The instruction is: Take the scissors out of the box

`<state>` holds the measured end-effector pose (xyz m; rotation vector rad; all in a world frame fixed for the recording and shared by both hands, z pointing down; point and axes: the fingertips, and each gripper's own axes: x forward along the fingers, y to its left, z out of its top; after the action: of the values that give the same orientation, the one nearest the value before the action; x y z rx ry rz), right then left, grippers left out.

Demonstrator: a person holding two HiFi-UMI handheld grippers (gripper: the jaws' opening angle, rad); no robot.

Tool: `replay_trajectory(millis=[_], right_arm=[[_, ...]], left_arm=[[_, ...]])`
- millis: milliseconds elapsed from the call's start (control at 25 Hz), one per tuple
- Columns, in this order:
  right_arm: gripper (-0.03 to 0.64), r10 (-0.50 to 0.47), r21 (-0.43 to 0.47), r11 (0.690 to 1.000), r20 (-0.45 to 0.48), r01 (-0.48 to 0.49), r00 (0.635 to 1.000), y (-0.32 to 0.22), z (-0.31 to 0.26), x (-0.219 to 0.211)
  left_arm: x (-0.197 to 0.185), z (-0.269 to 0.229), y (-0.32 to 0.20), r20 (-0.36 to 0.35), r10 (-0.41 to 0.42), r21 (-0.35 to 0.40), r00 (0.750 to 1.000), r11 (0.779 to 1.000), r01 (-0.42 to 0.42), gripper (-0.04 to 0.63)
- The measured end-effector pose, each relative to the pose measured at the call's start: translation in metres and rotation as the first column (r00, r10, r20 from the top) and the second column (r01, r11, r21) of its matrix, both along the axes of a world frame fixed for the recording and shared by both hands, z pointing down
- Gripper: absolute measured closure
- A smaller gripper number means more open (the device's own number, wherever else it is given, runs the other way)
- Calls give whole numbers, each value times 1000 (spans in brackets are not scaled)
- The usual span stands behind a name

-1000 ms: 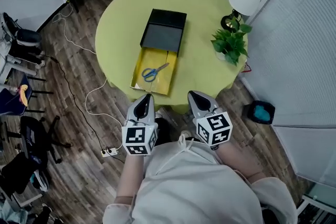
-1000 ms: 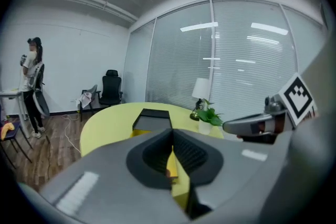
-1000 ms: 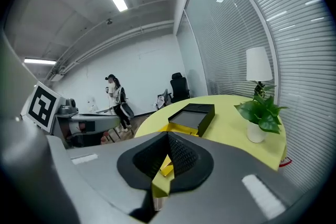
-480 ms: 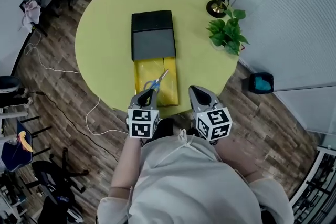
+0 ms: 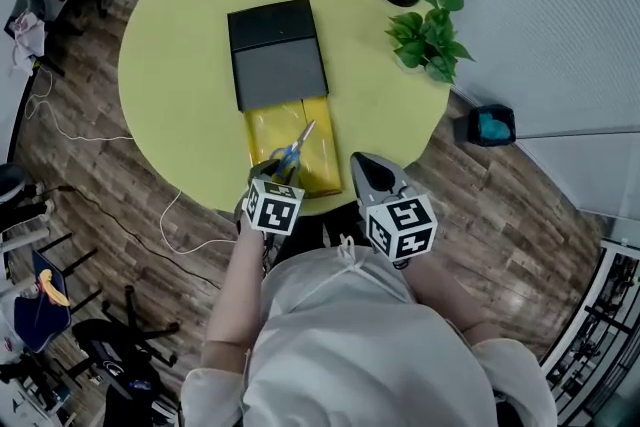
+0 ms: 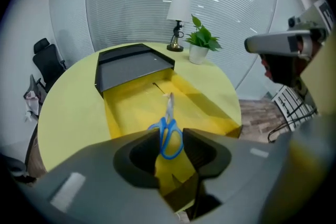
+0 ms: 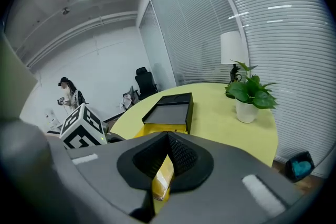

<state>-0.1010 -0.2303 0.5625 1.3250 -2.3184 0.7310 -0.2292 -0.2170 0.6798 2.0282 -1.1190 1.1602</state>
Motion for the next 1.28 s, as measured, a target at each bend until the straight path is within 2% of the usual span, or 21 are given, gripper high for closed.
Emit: replay_trajectory(millis=[240,560,680,1000,1280], right_arm=[[617,-59,-24,998,5,59,998,-17,5,-3],[617,-89,-46,995,20,89,996,-35,10,1],[617,-87,-47,995,20,88,996,-42,8,3],[617,-84,-39,996,19,85,996,-54,6,8],[617,-100,-28,994,19,101,995,-50,1,8]], left_arm=[[0,24,-6,58,15,-99,998,995,-9,448],[-2,44,-17,145,43,-181,989,983,-17,462],[0,46,-17,166,80,-198,983,979,-46,469],[4,48,-16,163,133,-230,978,969,-94,495],[6,46,-12,173,132,-193,976,976,-98,503]])
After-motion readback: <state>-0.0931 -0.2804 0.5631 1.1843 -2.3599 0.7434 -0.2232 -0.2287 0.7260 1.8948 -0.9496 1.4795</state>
